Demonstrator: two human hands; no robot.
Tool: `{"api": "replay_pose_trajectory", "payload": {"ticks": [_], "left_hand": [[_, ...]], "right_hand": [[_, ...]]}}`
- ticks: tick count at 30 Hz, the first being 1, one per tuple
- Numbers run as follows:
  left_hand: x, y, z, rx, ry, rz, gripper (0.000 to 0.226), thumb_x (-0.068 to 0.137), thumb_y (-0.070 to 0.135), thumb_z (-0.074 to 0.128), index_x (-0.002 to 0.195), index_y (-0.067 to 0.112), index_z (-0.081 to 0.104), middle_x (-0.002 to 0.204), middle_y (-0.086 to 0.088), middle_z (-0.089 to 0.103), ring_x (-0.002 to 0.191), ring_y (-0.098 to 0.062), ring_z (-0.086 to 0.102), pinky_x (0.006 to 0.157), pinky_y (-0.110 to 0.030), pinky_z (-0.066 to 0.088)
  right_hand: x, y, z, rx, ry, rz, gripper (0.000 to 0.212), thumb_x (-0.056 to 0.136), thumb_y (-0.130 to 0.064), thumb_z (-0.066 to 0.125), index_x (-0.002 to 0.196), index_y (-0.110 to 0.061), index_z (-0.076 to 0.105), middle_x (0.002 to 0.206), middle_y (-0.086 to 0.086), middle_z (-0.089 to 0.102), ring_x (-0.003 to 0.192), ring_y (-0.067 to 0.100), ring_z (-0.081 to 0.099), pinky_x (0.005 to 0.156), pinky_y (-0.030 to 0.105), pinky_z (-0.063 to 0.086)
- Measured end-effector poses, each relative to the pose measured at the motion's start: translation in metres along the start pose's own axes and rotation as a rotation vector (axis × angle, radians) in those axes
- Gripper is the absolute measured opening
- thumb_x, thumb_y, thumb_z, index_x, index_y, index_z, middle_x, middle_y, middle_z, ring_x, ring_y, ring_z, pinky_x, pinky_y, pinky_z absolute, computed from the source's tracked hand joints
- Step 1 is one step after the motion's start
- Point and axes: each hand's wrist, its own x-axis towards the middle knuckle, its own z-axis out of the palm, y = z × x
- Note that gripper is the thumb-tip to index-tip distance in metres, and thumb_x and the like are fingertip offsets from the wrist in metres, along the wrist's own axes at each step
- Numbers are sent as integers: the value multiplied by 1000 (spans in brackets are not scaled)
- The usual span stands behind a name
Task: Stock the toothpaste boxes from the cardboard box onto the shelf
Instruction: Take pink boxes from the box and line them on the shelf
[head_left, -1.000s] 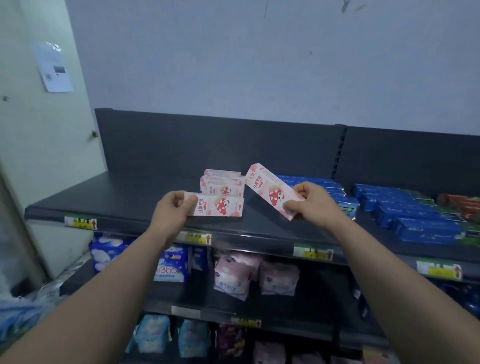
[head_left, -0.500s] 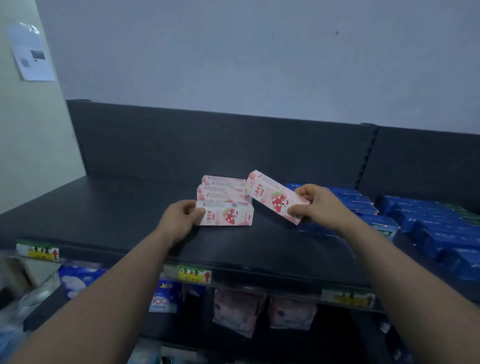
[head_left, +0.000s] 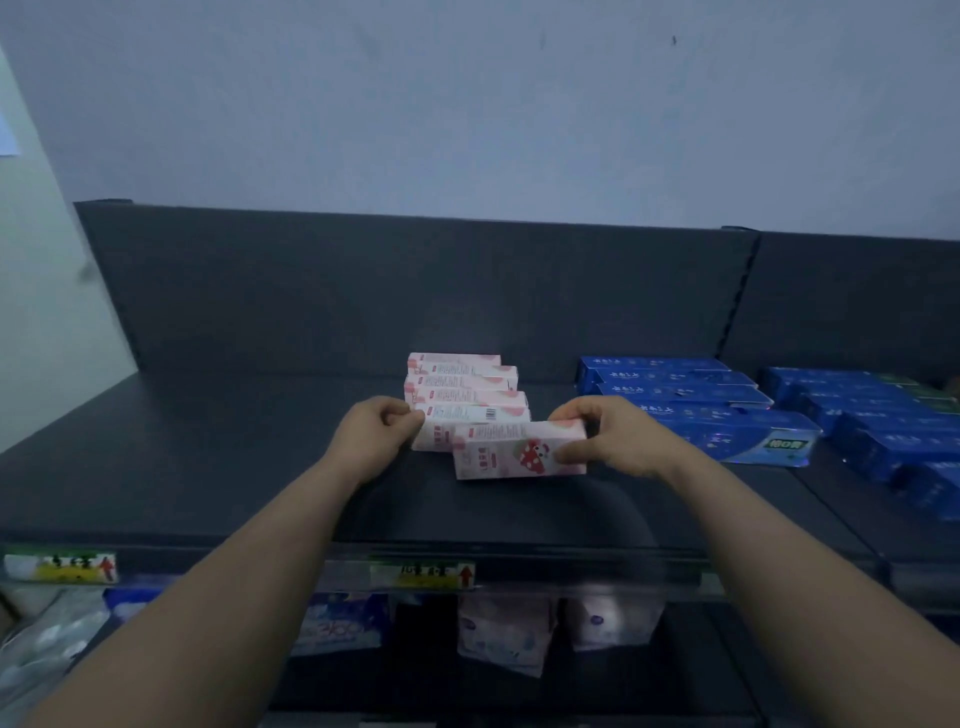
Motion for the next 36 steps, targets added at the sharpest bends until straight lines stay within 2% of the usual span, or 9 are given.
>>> {"api": "replay_pose_trajectory", "payload": {"ticks": [4,7,11,13,15,18,21,25,36], "left_hand": [[-5,-3,-10,-36,37,8,24,93,30,58,110,14,65,100,4,63,89,-11,56,77,-25,39],[-10,-8,-15,-67,64,2,22,94,26,56,111,14,65,95,6,62,87,-10,56,77,-25,39],[-17,-10,-20,-103,90,9,22,94,25,55,112,15,64,91,11,60,82,-6,55,70,-23,42],[-21,-10,-21,-107,91,18,24,95,25,54,115,15,63,91,12,60,82,-1,54,65,-17,40],[-27,-9,-21,-94,86,47,27,95,25,55,118,14,62,93,12,60,83,1,53,65,-14,39],[-36,-3,-19,-55,75,122,25,94,24,56,116,14,62,92,14,59,82,3,53,66,-11,38],[-45,5,-14,-3,55,218,27,93,26,57,116,12,62,99,9,63,87,-2,57,72,-15,43],[-58,23,3,37,-4,342,32,94,27,57,123,13,60,112,2,63,101,-12,57,90,-30,48],[-140,109,124,3,-289,692,28,88,20,65,115,10,64,109,-5,65,102,-19,59,90,-23,39]], "right_hand": [[7,-5,24,10,92,18,32,71,-10,81,95,-21,62,98,6,70,86,22,67,80,39,55],[11,-8,38,-13,162,44,39,68,-12,83,98,-19,59,94,5,66,79,21,63,72,35,53],[12,-12,50,22,225,44,42,68,-10,82,101,-13,56,83,-5,61,68,9,55,59,20,44],[9,-14,53,35,238,45,44,69,-10,82,103,-15,55,86,-3,62,74,12,58,67,24,49],[5,-15,53,-15,253,35,47,70,-16,83,107,-18,54,101,2,64,88,15,59,80,30,50],[-10,-13,49,-205,270,2,65,75,-33,79,131,-19,49,132,0,53,118,17,51,97,29,41],[-34,-10,42,-293,302,-46,72,82,-40,71,142,-18,40,145,-1,43,132,16,41,105,27,32],[-72,4,31,-387,357,-62,65,86,-40,66,142,-16,42,145,0,45,132,17,42,108,27,32],[-229,73,-24,-459,564,171,57,89,-35,63,140,-16,46,142,1,48,128,20,47,104,28,35]]}}
